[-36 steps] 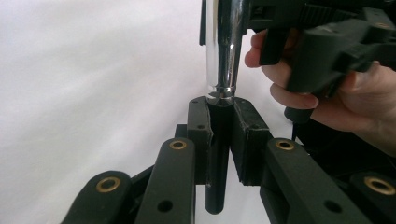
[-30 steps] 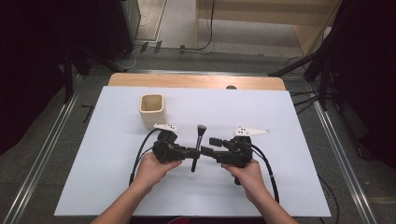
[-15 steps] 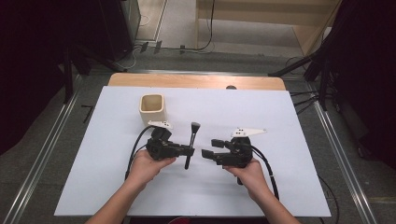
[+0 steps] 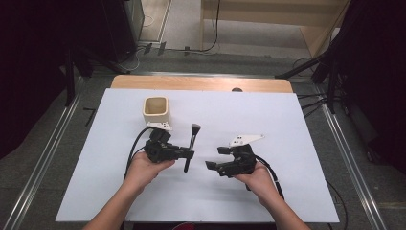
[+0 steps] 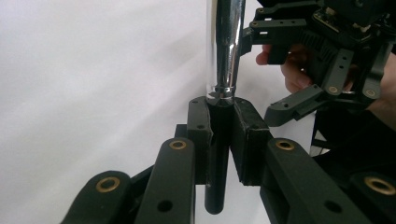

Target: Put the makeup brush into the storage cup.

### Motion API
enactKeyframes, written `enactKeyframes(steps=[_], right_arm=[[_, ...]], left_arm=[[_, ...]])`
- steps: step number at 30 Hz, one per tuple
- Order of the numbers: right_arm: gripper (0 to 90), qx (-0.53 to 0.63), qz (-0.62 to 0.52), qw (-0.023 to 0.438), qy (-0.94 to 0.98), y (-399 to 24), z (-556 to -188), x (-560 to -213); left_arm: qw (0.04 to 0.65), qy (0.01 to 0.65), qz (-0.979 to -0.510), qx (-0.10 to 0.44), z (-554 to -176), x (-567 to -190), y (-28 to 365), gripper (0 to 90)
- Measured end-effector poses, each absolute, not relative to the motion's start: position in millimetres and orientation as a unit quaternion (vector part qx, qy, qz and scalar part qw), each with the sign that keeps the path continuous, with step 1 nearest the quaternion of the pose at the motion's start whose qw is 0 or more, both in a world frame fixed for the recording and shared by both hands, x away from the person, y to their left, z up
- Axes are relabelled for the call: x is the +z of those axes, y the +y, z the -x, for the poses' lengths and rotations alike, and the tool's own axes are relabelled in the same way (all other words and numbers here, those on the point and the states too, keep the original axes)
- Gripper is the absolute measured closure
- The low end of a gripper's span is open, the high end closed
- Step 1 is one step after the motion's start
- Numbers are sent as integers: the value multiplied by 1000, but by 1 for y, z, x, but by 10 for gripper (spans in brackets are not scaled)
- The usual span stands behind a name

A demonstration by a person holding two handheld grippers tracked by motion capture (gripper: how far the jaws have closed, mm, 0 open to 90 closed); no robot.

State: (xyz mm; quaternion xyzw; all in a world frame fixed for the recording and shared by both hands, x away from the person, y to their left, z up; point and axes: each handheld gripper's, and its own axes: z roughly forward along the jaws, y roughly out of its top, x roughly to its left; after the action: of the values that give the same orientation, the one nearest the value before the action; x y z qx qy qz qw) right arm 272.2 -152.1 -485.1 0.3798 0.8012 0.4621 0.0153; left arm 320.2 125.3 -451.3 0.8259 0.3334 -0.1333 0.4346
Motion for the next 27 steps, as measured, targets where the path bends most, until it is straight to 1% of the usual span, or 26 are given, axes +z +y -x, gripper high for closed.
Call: enactKeyframes(steps=[4, 6, 27], right_arm=[[229, 464, -377, 17, 802, -153, -271, -484], [225, 460, -374, 25, 805, -154, -270, -484], [223, 423, -351, 45, 834, -164, -265, -486]], left_arm=[[435, 332, -827, -129, -320, -448, 128, 791], [433, 331, -830, -121, -321, -446, 132, 791], [447, 345, -822, -81, -326, -432, 162, 791]])
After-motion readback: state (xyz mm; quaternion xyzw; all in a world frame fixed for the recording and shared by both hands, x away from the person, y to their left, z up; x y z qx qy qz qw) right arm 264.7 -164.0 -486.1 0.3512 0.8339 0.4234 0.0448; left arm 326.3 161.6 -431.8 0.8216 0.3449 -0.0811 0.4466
